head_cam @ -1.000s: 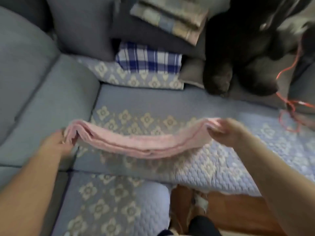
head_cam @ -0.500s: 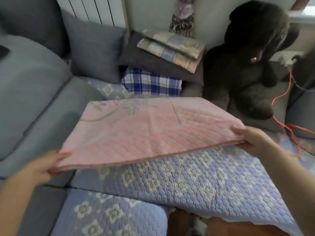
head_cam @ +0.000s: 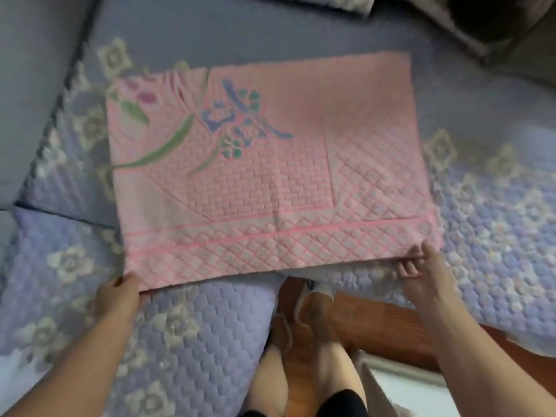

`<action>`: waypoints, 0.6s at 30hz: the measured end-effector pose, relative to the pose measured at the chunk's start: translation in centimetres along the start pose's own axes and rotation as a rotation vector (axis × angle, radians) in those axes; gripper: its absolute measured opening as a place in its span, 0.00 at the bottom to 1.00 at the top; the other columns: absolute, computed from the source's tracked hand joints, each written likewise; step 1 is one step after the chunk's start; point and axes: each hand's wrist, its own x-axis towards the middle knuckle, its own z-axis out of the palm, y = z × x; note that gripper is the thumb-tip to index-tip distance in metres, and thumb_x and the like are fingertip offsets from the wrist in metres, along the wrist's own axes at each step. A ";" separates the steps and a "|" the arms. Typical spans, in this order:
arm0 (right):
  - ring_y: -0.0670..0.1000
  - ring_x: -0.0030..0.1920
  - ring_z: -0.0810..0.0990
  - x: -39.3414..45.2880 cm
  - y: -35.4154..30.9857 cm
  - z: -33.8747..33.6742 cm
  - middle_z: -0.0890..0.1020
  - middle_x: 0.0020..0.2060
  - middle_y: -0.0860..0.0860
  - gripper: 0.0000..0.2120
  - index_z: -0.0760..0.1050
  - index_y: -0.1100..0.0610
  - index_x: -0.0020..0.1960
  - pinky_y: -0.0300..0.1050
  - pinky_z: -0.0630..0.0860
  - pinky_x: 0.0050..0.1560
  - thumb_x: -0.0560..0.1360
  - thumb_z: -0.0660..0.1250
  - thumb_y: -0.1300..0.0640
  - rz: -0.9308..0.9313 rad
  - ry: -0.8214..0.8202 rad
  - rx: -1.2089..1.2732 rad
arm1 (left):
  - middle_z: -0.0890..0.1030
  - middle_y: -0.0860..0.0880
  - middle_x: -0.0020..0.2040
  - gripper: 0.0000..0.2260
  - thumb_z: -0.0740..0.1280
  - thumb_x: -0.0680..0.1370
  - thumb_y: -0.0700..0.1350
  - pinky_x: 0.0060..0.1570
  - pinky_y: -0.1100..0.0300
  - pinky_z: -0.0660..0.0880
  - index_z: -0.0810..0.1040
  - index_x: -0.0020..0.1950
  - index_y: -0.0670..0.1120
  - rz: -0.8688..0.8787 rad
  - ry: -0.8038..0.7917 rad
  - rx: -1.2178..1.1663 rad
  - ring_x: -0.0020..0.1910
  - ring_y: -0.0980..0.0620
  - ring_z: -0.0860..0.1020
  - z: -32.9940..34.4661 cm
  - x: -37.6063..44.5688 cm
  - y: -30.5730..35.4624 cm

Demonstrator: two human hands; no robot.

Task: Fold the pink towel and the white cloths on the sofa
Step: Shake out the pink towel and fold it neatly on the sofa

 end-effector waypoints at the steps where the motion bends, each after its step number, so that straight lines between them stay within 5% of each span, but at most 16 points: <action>1: 0.46 0.45 0.80 -0.3 -0.2 0.0 0.78 0.46 0.49 0.08 0.74 0.54 0.57 0.44 0.78 0.50 0.83 0.63 0.50 0.011 -0.014 0.009 | 0.80 0.42 0.53 0.16 0.66 0.80 0.46 0.38 0.60 0.82 0.77 0.66 0.39 -0.041 -0.019 -0.089 0.46 0.45 0.80 0.5 -0.7 0.4; 4: 0.51 0.48 0.80 -0.9 -0.9 0.6 0.78 0.47 0.52 0.09 0.74 0.56 0.57 0.52 0.80 0.52 0.82 0.66 0.51 0.050 -0.019 0.002 | 0.76 0.46 0.62 0.18 0.63 0.83 0.46 0.62 0.54 0.73 0.71 0.73 0.45 -0.200 -0.050 -0.240 0.63 0.47 0.75 1.4 -2.3 1.9; 7: 0.45 0.34 0.78 -1.2 -2.3 1.8 0.75 0.37 0.50 0.08 0.73 0.57 0.49 0.39 0.78 0.28 0.82 0.65 0.54 0.118 0.067 -0.116 | 0.80 0.39 0.62 0.17 0.65 0.81 0.45 0.64 0.46 0.75 0.77 0.67 0.36 -0.141 0.102 0.056 0.61 0.40 0.78 0.5 -1.8 3.1; 8: 0.44 0.31 0.77 -1.0 -2.6 1.9 0.74 0.36 0.49 0.08 0.73 0.58 0.48 0.38 0.78 0.27 0.82 0.65 0.54 0.138 0.089 -0.151 | 0.81 0.34 0.60 0.17 0.67 0.80 0.44 0.61 0.44 0.77 0.79 0.62 0.32 -0.106 0.212 0.178 0.59 0.35 0.80 0.2 -2.2 3.6; 12: 0.50 0.47 0.81 -1.3 -3.6 2.6 0.79 0.48 0.53 0.11 0.73 0.60 0.61 0.49 0.80 0.60 0.81 0.66 0.56 0.151 0.099 -0.175 | 0.80 0.29 0.57 0.16 0.69 0.77 0.39 0.54 0.42 0.77 0.79 0.58 0.28 -0.109 0.318 0.225 0.56 0.31 0.80 0.4 -3.2 5.0; 14: 0.52 0.60 0.81 -1.7 -3.8 2.6 0.78 0.56 0.53 0.10 0.71 0.60 0.60 0.52 0.77 0.65 0.81 0.65 0.57 0.150 0.113 -0.147 | 0.81 0.33 0.56 0.17 0.69 0.76 0.43 0.54 0.41 0.79 0.79 0.59 0.32 -0.110 0.230 0.048 0.54 0.33 0.81 0.2 -3.4 4.8; 16: 0.53 0.54 0.82 -1.9 -3.6 2.6 0.79 0.55 0.54 0.05 0.71 0.60 0.53 0.51 0.81 0.54 0.82 0.64 0.57 0.161 0.115 -0.121 | 0.80 0.39 0.61 0.17 0.67 0.78 0.45 0.57 0.46 0.78 0.77 0.65 0.40 -0.094 0.023 -0.196 0.59 0.40 0.80 0.2 -3.6 4.8; 18: 0.50 0.33 0.81 -2.3 -3.4 2.5 0.80 0.35 0.55 0.10 0.70 0.58 0.44 0.46 0.81 0.34 0.83 0.62 0.56 0.178 0.090 -0.133 | 0.78 0.45 0.64 0.16 0.64 0.83 0.46 0.62 0.51 0.74 0.74 0.70 0.45 -0.169 -0.153 -0.371 0.64 0.47 0.77 0.2 -4.5 5.0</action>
